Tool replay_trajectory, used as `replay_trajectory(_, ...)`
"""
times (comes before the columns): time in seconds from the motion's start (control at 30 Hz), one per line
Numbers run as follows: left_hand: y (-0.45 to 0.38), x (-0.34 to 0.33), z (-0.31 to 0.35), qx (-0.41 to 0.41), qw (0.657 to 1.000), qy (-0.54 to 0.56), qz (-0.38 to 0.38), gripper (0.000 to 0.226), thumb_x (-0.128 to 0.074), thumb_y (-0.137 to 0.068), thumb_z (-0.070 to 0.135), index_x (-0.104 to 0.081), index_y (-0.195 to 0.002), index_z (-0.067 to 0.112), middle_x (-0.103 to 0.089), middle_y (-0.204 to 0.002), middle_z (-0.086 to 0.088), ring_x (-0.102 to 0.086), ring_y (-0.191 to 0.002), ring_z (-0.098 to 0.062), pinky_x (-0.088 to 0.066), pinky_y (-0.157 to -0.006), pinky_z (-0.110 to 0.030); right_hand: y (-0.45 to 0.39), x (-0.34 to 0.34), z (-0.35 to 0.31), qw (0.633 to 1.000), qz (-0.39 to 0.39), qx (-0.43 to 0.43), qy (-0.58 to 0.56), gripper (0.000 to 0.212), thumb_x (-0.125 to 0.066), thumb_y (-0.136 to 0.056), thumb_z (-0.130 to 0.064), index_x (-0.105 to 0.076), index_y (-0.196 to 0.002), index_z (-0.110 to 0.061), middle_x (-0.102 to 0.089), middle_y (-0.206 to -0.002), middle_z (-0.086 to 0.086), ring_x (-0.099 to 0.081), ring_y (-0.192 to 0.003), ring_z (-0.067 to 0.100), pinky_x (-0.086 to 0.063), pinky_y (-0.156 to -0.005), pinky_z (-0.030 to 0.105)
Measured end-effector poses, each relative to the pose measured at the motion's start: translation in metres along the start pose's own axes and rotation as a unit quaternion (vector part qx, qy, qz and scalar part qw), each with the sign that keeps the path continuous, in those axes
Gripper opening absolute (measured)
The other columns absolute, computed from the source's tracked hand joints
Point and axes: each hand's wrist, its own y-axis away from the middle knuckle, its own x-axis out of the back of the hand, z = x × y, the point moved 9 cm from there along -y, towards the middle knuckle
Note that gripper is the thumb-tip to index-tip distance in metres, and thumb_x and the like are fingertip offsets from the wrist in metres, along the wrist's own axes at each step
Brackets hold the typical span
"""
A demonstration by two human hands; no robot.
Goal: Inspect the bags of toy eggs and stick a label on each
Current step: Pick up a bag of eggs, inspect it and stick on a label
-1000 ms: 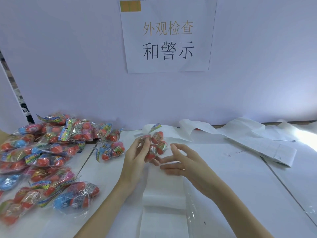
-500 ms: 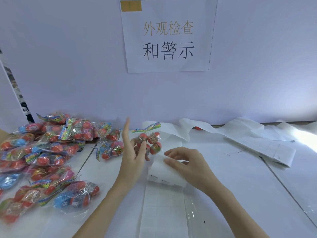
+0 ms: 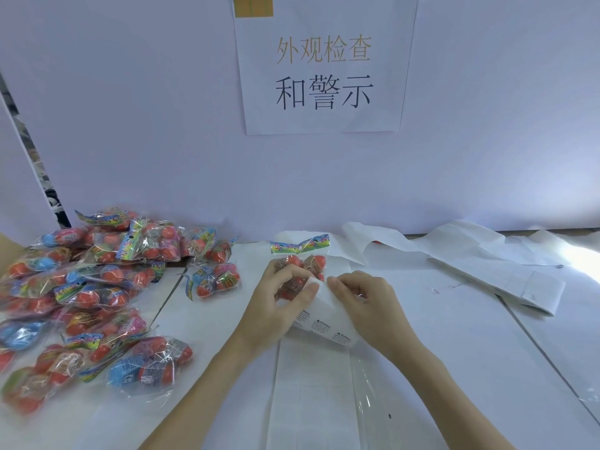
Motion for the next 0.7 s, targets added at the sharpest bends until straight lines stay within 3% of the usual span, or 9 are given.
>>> replay_trajectory(0.13,-0.003,0.007,-0.006,0.006,0.998,-0.043,0.055,0.012,-0.070,-0.099,0.019,-0.069,-0.087,0.017,-0.053,-0.100,0.001,-0.056,-0.086,-0.003,-0.042,-0.083,-0.018,0.002,0.007,-0.005,0.997,0.035,0.008,-0.064,0.013,-0.063,-0.102,-0.032,-0.069,-0.090,-0.031,-0.072,-0.088,-0.025,-0.066,-0.089,-0.003,-0.042,-0.074,0.008)
replay_trajectory(0.23,-0.006,0.017,-0.013,0.026,0.993,-0.039,0.104,0.023,-0.065,-0.102,0.021,-0.059,-0.081,0.016,-0.051,-0.095,0.001,-0.052,-0.085,-0.010,-0.040,-0.081,-0.023,0.004,0.006,-0.011,0.996,0.019,0.022,-0.082,0.008,-0.071,-0.097,-0.038,-0.070,-0.095,-0.030,-0.074,-0.099,-0.022,-0.068,-0.101,0.001,-0.050,-0.088,0.021)
replay_trajectory(0.33,-0.006,0.020,-0.019,0.040,0.991,-0.027,0.122,0.029,-0.061,-0.104,0.020,-0.052,-0.076,0.016,-0.052,-0.092,0.000,-0.050,-0.089,-0.012,-0.038,-0.079,-0.022,0.005,0.000,-0.012,0.998,0.001,0.024,-0.050,0.004,-0.075,-0.095,-0.027,-0.071,-0.095,-0.029,-0.074,-0.097,-0.020,-0.069,-0.097,0.005,-0.053,-0.088,0.024)
replay_trajectory(0.53,-0.008,0.019,-0.025,0.064,0.989,0.024,0.130,0.040,-0.059,-0.106,0.025,-0.044,-0.071,0.012,-0.047,-0.086,-0.001,-0.046,-0.081,-0.010,-0.035,-0.076,-0.026,0.004,0.004,-0.007,0.998,0.022,0.010,-0.050,0.011,-0.072,-0.097,-0.021,-0.076,-0.087,-0.024,-0.076,-0.085,-0.018,-0.071,-0.088,0.003,-0.050,-0.081,0.011)
replay_trajectory(0.7,-0.006,0.021,-0.031,0.082,0.984,0.054,0.146,0.039,-0.058,-0.106,0.033,-0.061,-0.080,0.004,-0.054,-0.096,-0.005,-0.052,-0.083,-0.010,-0.041,-0.079,-0.026,0.003,0.004,-0.007,0.997,0.030,0.001,-0.067,0.017,-0.072,-0.097,-0.021,-0.076,-0.082,-0.016,-0.076,-0.080,-0.011,-0.070,-0.082,0.009,-0.053,-0.080,0.016)
